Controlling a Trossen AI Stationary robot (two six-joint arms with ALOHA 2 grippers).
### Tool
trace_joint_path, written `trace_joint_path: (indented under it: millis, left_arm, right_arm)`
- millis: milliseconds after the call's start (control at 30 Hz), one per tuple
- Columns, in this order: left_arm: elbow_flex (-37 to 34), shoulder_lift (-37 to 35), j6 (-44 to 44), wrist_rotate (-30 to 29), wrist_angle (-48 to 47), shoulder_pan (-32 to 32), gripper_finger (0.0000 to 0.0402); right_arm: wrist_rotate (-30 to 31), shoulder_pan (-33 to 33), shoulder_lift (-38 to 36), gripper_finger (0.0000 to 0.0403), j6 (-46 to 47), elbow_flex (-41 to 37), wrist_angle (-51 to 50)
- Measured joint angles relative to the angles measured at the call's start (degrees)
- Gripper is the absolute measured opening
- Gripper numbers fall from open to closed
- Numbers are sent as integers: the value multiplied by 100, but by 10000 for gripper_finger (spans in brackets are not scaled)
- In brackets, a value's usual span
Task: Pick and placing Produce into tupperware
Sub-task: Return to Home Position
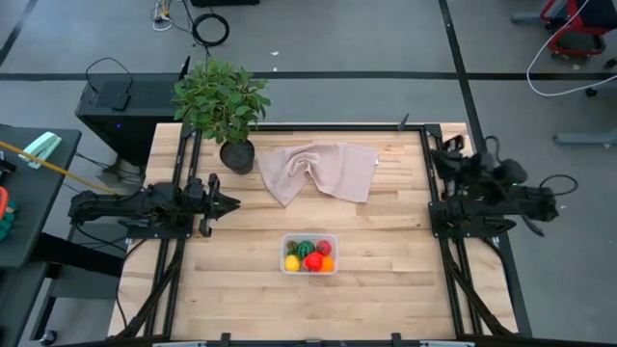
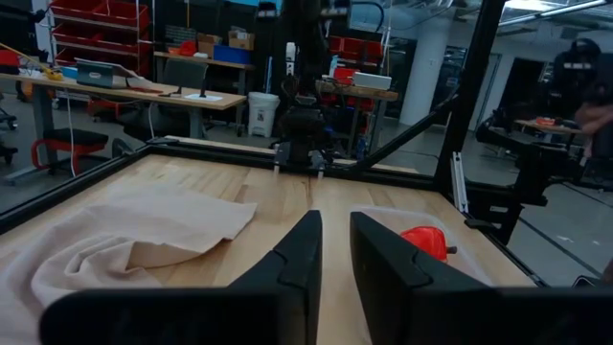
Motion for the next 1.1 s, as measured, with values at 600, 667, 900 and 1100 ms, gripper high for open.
trace_joint_path:
  millis: [600, 667, 900, 1100]
  left_arm:
    - [0, 0, 0, 1, -1, 1, 61]
    - [0, 0, 0, 2, 1, 1, 63]
    - [0, 0, 0, 1, 0, 1, 64]
    - [0, 0, 0, 2, -1, 1, 56]
  right_arm:
    - [-510, -576, 0, 10, 1037, -1589, 1490]
    - [-747, -639, 0, 10, 988, -1588, 1382]
    - [-1242, -741, 0, 4, 1084, -1586, 624]
    - [-1472, -741, 0, 7, 898, -1586, 351]
